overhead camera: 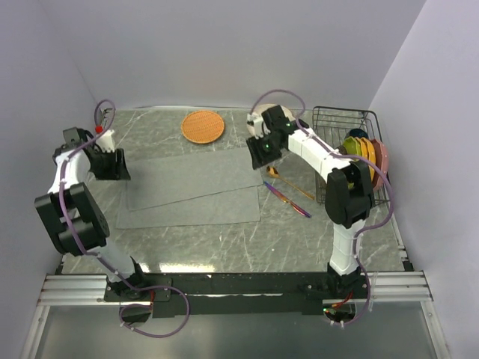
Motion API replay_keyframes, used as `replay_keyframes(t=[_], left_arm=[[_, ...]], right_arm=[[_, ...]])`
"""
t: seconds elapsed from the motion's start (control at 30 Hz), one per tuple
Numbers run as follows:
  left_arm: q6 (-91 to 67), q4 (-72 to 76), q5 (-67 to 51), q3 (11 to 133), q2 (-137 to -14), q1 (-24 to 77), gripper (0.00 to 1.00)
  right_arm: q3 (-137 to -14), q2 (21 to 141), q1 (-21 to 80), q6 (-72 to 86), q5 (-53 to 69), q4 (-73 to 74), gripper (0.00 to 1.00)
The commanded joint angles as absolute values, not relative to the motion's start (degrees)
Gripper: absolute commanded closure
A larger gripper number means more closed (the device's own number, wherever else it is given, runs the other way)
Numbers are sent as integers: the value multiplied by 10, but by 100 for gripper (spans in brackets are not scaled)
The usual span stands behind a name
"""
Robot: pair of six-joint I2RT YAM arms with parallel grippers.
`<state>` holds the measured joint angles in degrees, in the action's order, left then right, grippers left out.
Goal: Fold the napkin into a case and place the utensils inside
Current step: Move the rectangle-folded napkin to the center of the board, then smooth out the rectangle-folded napkin at the center of the board.
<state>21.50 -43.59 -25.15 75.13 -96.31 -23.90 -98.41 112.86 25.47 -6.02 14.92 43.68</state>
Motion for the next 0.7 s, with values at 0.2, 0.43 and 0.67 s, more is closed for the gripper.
replay_keyframes(t=[0.2, 0.43, 0.67], left_arm=[[64, -329, -236, 638, -866, -233, 43], [52, -333, -227, 651, -863, -232, 43], [59, -344, -220, 676, -877, -233, 43]], right_arm=[[-845, 1111, 249, 47, 125, 330, 52], [-836, 1137, 249, 88, 105, 299, 59], [-840, 1165, 250, 103, 102, 285, 59]])
